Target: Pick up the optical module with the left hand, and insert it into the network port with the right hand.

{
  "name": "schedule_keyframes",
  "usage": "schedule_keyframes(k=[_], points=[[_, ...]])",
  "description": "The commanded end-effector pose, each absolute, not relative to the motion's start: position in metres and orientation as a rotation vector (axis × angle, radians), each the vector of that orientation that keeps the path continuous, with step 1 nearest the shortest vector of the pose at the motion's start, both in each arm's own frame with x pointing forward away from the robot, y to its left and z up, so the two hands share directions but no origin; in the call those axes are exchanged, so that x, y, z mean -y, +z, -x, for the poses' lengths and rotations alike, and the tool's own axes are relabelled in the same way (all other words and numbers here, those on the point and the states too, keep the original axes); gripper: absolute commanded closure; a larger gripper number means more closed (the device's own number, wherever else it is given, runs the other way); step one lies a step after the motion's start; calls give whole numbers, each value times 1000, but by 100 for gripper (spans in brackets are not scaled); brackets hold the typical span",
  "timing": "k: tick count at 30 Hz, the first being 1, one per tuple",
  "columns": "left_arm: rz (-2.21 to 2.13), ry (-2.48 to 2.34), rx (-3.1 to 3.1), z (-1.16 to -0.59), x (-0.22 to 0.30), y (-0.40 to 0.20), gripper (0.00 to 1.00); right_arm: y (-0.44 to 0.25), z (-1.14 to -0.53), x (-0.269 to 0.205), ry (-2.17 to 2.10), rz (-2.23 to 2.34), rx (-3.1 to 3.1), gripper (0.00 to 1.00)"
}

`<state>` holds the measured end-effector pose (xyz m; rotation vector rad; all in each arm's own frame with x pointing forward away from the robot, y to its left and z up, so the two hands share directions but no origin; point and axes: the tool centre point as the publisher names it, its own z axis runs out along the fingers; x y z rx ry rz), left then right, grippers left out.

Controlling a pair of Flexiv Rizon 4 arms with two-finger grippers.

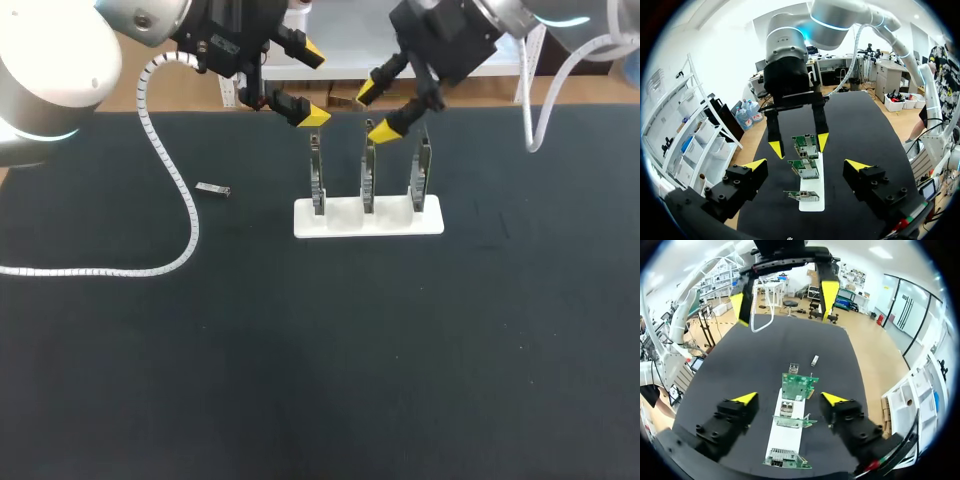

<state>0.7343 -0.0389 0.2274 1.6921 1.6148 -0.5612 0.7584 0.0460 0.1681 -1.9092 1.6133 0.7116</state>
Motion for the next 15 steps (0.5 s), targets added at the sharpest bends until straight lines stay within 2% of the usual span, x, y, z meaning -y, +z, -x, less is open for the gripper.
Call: schedule_keyframes(k=[1,4,5,6,7,15], points=[[-1698,-559,-1623,-736,40,229,0,176,-753,-45,697,1900,-1607,0],[-1698,-559,-1623,-736,40,229,0,180,-753,-46,681,1895,-1606,3],[-1698,-559,-1623,-736,40,229,0,180,-753,-45,679,1897,-1605,27],[-1698,-559,-1623,-736,40,229,0,180,-753,-45,679,1898,-1604,83],[-1698,-559,-1623,-736,40,229,0,180,-753,-45,682,1891,-1600,100],[-1698,-559,-1623,-736,40,229,0,179,-753,-47,693,1900,-1601,100]])
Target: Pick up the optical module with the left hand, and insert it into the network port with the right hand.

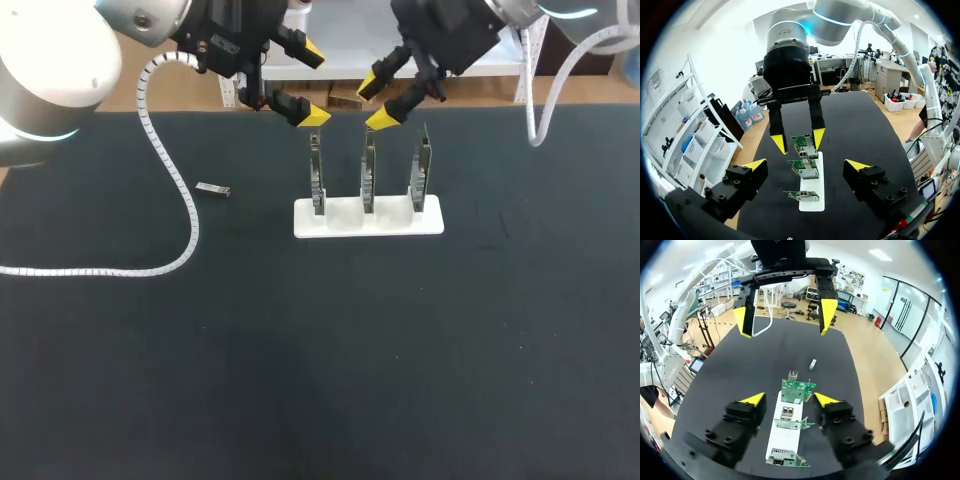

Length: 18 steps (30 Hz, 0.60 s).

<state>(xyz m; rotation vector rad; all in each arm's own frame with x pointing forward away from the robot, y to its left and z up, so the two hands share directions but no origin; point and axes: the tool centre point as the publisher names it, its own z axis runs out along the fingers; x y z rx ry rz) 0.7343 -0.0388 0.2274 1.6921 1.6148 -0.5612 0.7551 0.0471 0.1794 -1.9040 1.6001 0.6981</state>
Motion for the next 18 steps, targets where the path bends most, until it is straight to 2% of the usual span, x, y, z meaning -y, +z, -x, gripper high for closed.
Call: schedule_keyframes(k=[1,18], points=[[-1698,-559,-1623,-736,40,229,0,178,-753,-47,696,1899,-1601,100],[-1698,-559,-1623,-736,40,229,0,169,-763,-48,723,1911,-1601,100]])
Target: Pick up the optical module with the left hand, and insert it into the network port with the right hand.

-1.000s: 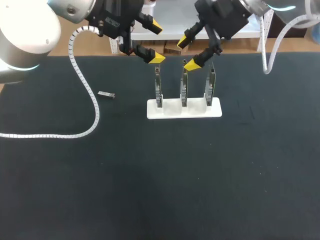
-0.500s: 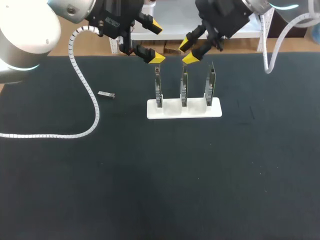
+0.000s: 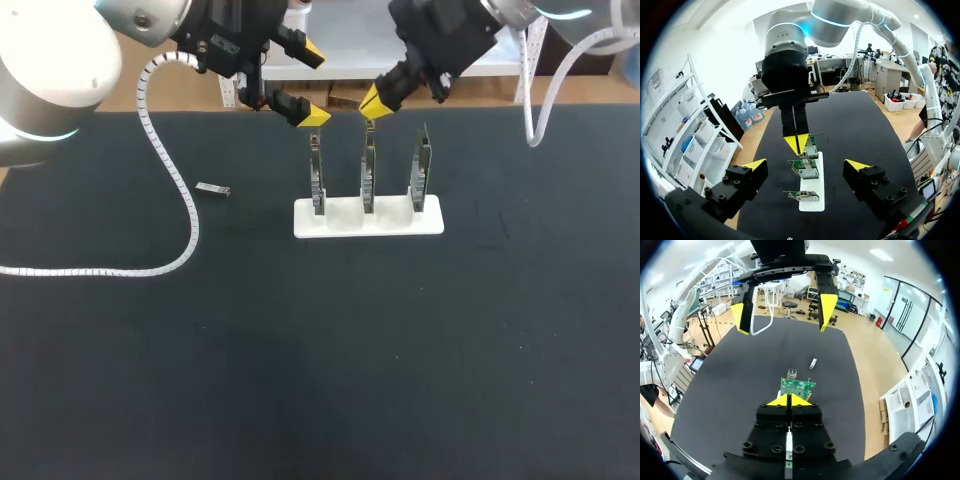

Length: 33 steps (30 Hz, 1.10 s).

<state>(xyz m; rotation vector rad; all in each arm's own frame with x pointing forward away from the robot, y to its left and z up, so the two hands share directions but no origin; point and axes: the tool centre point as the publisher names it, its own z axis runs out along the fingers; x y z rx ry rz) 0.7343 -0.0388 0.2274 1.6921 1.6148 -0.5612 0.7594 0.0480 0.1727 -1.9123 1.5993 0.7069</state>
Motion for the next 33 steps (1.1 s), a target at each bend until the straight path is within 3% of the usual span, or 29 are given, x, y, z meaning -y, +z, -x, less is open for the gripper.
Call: schedule_keyframes(k=[1,33], points=[[-1698,-559,-1623,-736,40,229,0,168,-763,-48,726,1908,-1604,100],[-1698,-559,-1623,-736,40,229,0,139,-758,-45,786,1851,-1638,100]])
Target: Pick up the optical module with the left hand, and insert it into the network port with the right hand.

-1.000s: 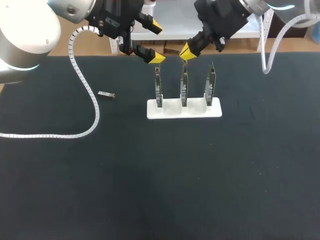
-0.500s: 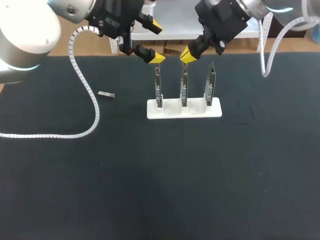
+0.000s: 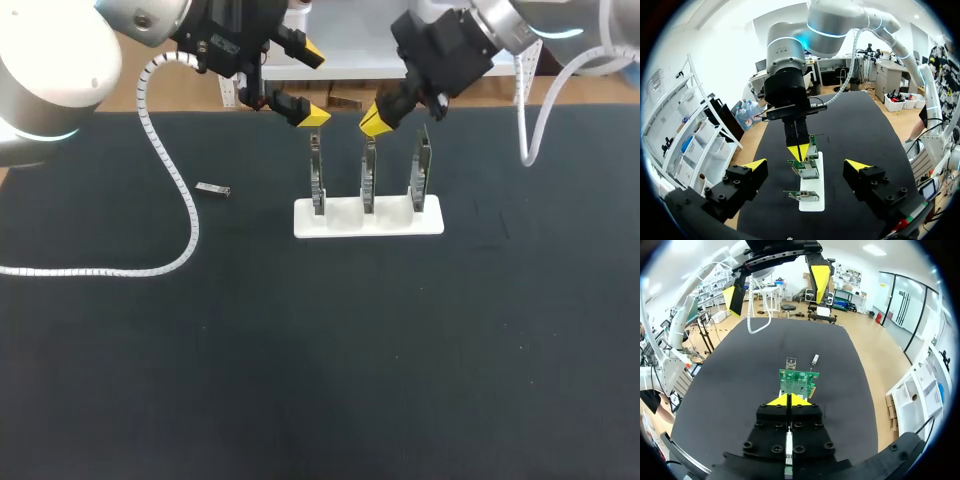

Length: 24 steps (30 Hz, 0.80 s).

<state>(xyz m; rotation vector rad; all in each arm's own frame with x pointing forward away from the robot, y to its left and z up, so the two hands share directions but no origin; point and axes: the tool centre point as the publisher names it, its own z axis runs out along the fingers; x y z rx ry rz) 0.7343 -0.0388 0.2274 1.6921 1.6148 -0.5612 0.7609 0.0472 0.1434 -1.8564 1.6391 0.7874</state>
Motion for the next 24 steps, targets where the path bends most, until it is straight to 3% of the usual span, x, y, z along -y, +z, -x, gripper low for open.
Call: schedule_keyframes(k=[1,15,24], points=[[-1698,-559,-1623,-736,40,229,0,139,-758,-45,787,1851,-1639,100],[-1698,-559,-1623,-736,40,229,0,127,-757,-44,821,1834,-1647,100],[-1698,-559,-1623,-736,40,229,0,164,-761,-47,749,1862,-1552,100]])
